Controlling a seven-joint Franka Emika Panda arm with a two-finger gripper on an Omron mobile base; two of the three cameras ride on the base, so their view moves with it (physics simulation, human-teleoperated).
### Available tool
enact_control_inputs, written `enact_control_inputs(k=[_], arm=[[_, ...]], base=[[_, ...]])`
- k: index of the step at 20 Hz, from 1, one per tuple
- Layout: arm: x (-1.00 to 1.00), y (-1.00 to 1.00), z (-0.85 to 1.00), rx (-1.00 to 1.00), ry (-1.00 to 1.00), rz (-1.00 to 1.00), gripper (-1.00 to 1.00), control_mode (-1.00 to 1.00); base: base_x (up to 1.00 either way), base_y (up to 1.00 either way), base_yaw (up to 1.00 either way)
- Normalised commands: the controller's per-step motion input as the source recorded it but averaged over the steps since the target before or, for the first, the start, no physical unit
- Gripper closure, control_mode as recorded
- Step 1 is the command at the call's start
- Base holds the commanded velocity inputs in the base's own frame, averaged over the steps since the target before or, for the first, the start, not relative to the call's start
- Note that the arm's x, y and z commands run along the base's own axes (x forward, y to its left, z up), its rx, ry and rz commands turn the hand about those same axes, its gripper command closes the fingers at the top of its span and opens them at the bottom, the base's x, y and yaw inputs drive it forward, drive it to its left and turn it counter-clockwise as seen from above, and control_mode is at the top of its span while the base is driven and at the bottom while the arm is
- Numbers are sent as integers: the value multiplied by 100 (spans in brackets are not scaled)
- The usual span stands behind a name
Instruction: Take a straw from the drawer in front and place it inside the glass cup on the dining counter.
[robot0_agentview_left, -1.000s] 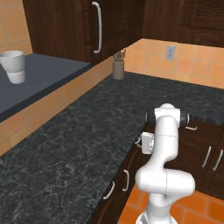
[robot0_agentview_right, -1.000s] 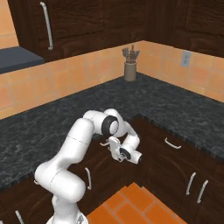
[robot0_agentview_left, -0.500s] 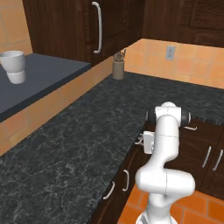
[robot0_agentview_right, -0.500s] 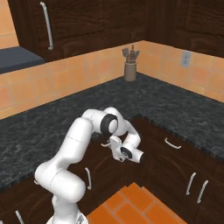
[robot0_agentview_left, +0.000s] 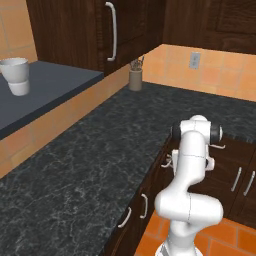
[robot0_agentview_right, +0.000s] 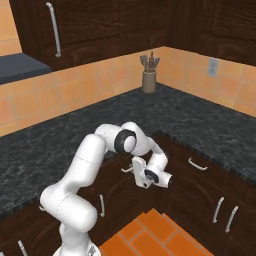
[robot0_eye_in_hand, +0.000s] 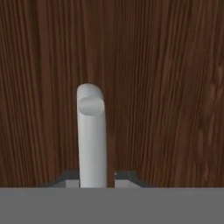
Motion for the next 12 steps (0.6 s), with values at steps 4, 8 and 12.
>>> enact_control_inputs(k=[4,8,12], arm=[[-9,-86,0,0,7,0,100,-100],[-14,-92,0,0,6,0,100,-100],[-7,-94,1,2,6,0,100,-100]], base=[[0,0,0],[0,0,0],[0,0,0]])
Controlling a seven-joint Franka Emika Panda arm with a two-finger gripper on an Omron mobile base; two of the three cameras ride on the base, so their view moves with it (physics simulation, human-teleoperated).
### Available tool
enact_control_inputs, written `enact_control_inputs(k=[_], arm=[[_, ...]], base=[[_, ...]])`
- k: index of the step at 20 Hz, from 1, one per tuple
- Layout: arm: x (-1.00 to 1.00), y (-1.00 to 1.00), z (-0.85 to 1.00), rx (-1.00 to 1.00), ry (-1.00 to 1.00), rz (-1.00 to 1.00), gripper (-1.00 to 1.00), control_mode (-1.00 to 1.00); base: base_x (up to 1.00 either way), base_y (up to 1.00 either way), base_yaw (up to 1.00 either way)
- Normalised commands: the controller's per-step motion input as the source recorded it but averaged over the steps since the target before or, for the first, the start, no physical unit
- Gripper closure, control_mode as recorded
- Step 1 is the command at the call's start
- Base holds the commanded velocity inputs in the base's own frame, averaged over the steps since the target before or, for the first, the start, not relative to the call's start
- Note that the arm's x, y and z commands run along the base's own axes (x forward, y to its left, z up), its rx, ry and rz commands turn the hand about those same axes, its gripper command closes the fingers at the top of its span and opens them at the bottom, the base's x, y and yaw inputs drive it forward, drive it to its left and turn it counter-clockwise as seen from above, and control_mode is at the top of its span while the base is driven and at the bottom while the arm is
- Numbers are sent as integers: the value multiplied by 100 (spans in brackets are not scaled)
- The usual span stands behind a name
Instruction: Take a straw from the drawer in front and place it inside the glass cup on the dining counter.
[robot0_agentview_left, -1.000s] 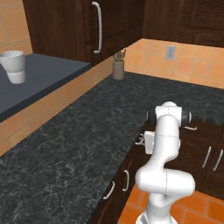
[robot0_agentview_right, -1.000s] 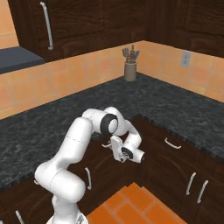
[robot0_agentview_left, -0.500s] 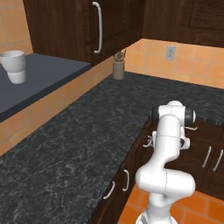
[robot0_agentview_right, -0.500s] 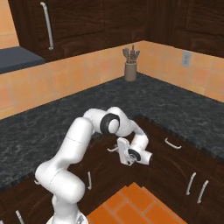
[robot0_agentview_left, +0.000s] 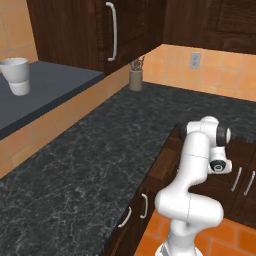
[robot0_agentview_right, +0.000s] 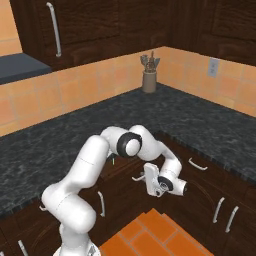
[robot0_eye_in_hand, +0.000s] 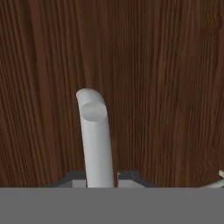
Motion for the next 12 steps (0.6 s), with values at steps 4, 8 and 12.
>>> enact_control_inputs(k=[4,8,12], arm=[[0,-90,10,5,7,0,100,-100],[0,-62,-1,2,9,0,-100,-100],[0,0,-23,-9,2,0,-100,-100]], base=[[0,0,0],[0,0,0],[0,0,0]])
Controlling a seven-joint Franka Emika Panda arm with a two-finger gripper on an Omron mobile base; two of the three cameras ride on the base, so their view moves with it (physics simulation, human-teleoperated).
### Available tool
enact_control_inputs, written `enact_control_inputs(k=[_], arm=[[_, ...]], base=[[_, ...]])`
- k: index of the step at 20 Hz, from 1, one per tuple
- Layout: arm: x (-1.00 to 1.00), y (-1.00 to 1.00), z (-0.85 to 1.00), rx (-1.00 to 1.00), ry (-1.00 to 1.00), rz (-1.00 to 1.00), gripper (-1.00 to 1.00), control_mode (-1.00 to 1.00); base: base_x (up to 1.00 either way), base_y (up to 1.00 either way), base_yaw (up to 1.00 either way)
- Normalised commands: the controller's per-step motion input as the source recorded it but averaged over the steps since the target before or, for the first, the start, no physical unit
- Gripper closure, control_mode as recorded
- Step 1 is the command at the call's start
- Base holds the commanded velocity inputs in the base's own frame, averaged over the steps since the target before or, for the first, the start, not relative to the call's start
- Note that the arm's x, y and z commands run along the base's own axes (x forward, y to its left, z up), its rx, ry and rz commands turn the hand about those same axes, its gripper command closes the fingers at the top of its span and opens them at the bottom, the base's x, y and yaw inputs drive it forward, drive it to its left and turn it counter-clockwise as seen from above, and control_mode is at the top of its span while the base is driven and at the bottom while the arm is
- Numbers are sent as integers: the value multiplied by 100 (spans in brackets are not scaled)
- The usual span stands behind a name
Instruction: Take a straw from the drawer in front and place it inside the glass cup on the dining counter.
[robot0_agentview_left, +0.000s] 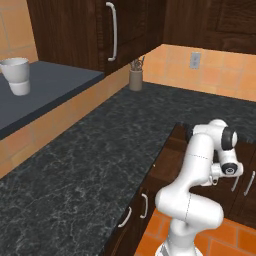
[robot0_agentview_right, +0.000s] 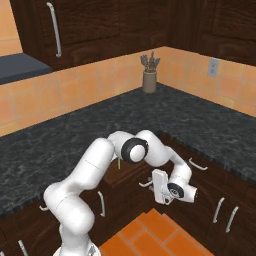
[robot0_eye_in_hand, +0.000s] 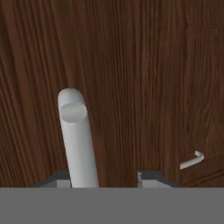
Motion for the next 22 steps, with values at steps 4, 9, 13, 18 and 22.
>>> enact_control_inputs(k=[4,9,13,18,22], arm=[[0,-22,-30,-3,7,0,-100,-100],[-33,-48,48,-1,-7,0,-100,-100],[-35,-22,90,-8,-15,0,-100,-100],[-30,-9,86,-6,-13,0,-100,-100],[-8,8,84,-9,0,4,-100,-100]], base=[[0,0,0],[0,0,0],[0,0,0],[0,0,0],[0,0,0]])
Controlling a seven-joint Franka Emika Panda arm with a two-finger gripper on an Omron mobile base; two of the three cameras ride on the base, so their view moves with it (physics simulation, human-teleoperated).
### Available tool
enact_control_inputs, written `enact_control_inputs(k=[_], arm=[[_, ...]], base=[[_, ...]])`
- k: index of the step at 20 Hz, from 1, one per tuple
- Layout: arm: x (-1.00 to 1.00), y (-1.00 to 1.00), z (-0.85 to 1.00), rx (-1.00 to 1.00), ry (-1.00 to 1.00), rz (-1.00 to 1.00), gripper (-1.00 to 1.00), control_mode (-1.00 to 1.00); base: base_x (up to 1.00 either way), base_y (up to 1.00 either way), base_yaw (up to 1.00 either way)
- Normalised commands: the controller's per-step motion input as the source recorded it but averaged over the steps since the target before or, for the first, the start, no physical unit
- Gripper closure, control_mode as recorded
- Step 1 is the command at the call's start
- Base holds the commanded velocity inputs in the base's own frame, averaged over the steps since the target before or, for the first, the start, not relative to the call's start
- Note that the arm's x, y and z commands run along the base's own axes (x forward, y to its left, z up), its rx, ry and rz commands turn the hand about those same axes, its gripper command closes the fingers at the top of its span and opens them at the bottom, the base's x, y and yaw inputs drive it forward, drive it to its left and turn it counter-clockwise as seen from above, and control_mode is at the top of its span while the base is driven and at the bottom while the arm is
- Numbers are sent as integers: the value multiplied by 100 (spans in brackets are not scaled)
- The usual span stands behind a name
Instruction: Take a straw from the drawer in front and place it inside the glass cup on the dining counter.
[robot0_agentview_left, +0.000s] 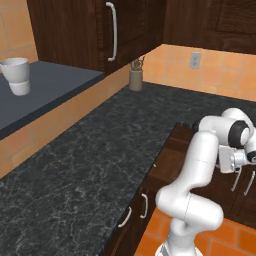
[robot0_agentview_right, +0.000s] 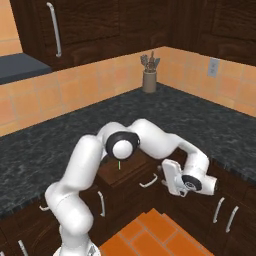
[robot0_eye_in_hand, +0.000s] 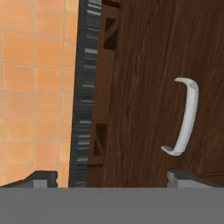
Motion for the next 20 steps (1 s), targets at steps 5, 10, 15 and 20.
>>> enact_control_inputs(k=[5,10,15,20], arm=[[2,28,72,-13,0,12,-100,-100],[31,55,24,-17,0,11,-100,-100],[46,64,2,-22,1,7,-100,-100],[40,56,4,-22,2,8,-100,-100]], base=[[0,0,0],[0,0,0],[0,0,0],[0,0,0]])
